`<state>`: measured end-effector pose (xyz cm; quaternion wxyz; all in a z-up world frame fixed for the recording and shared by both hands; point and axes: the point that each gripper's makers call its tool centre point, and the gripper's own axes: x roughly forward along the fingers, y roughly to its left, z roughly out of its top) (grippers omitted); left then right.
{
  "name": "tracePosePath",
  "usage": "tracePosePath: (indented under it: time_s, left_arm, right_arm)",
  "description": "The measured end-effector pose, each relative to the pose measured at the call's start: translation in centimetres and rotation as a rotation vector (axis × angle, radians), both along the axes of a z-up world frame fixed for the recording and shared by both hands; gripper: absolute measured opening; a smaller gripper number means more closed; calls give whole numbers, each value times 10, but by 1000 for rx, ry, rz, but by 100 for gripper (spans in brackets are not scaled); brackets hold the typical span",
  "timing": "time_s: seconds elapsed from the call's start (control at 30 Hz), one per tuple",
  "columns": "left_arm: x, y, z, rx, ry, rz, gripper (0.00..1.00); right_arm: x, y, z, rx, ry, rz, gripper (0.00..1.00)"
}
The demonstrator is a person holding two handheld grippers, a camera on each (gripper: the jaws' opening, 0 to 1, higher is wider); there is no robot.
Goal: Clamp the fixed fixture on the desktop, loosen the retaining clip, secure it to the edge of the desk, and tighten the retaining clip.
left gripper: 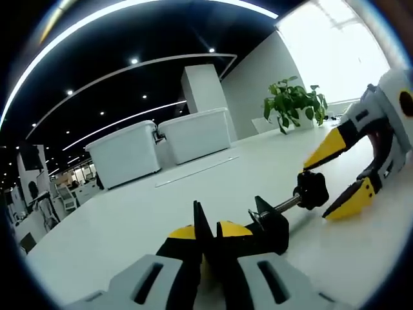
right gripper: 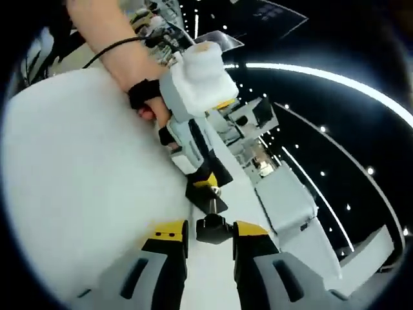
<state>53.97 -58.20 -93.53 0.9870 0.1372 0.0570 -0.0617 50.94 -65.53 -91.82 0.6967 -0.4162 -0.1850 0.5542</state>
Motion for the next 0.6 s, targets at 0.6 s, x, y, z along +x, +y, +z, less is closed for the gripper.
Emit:
tracePosePath:
  time_s: [0.6]
  left_arm:
    - [0, -1, 0, -2, 1, -3, 10]
  right_arm:
    - [21, -2, 19, 452, 999, -68, 37]
